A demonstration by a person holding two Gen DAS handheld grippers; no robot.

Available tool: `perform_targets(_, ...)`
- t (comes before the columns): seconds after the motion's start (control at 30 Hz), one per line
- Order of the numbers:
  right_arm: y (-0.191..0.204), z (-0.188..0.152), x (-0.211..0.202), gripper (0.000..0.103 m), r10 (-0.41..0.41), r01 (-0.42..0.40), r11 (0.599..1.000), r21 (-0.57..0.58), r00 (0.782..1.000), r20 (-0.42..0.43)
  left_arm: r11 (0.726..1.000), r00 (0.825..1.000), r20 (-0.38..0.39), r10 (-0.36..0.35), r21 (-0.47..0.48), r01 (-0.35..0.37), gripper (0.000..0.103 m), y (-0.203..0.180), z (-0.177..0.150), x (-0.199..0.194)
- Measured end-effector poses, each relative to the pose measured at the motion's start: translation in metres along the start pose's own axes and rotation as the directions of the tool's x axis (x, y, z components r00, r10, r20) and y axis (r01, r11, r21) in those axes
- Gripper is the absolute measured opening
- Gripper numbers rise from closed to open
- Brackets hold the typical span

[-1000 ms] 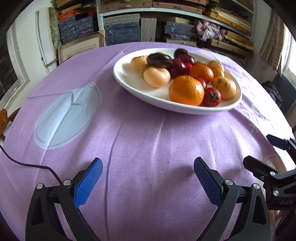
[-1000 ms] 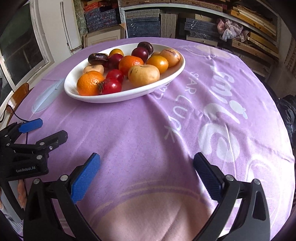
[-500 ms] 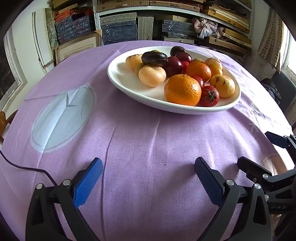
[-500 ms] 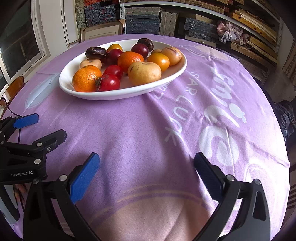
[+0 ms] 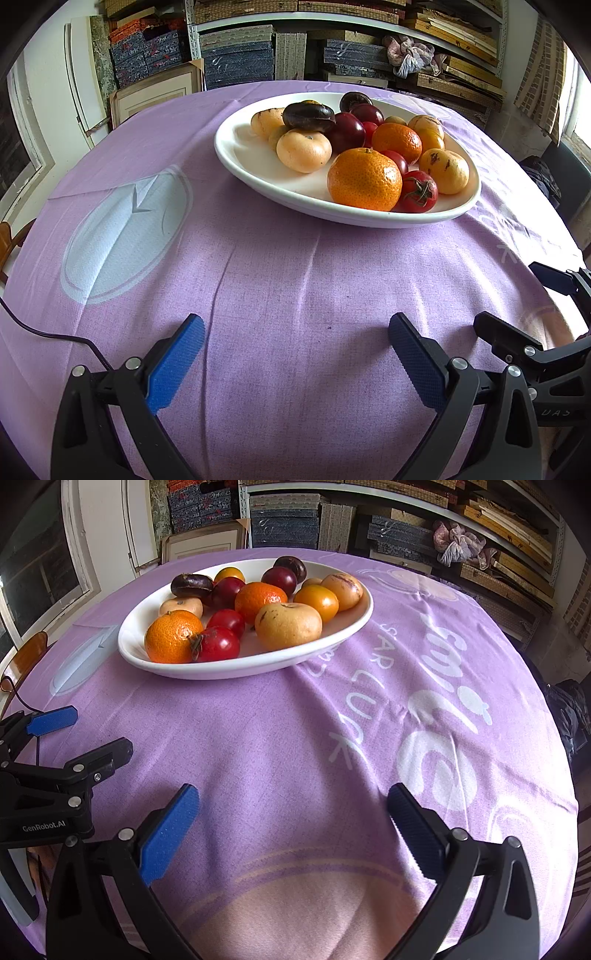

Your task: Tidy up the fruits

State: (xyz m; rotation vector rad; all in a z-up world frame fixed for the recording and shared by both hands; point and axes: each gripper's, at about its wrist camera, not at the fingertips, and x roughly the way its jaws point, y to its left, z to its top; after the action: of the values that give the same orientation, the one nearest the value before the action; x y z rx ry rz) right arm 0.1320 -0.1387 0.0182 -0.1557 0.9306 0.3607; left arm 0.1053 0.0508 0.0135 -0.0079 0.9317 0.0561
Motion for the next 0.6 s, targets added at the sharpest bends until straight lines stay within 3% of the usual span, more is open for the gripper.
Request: perform_targets(0.6,0.0,-0.0001,0.0,0.099,0.0,0.0,1.0,0.0,1.0,0.0,1.0,1.0,-0.001,0.007,-0.004,-0.007,0.1,-0.0002,0.0011,-0.0001)
